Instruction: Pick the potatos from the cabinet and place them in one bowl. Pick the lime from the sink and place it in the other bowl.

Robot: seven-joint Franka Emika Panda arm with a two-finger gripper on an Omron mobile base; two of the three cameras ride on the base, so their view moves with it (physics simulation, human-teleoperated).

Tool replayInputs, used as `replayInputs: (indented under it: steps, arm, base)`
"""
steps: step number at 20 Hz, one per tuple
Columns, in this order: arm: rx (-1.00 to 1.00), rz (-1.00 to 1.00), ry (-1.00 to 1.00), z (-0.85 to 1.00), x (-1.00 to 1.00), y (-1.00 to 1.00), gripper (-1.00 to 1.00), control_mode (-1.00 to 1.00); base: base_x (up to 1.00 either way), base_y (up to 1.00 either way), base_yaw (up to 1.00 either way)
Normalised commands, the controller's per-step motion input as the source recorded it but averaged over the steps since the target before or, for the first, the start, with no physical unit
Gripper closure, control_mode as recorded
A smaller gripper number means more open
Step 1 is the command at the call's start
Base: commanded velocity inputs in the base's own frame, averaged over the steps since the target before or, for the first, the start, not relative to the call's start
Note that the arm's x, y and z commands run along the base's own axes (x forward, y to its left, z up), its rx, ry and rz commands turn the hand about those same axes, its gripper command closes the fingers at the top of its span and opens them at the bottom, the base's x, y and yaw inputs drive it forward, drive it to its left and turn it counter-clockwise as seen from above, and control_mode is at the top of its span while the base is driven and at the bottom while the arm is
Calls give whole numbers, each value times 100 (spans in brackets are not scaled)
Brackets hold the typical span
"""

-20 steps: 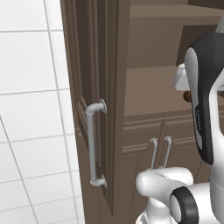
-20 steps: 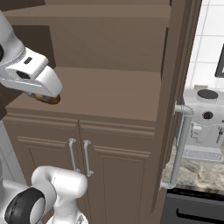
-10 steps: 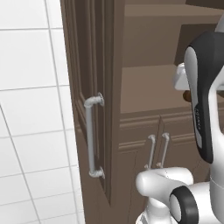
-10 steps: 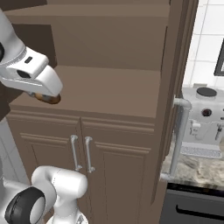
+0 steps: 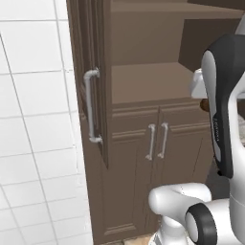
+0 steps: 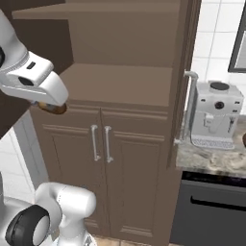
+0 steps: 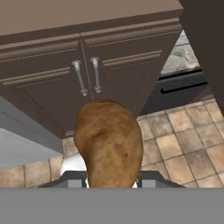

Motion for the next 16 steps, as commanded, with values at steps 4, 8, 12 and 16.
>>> replayInputs:
  steps: [4,8,12,16]
  arm:
    - [0,0,0,0,0,0,100,100]
    - [0,0,0,0,0,0,100,100]
    - [0,0,0,0,0,0,100,100]
    - [0,0,0,0,0,0,100,100]
  base:
    - [-67,-18,0]
    - [-61,-23,0]
    - [-54,-28,0]
    - [-28,-41,0]
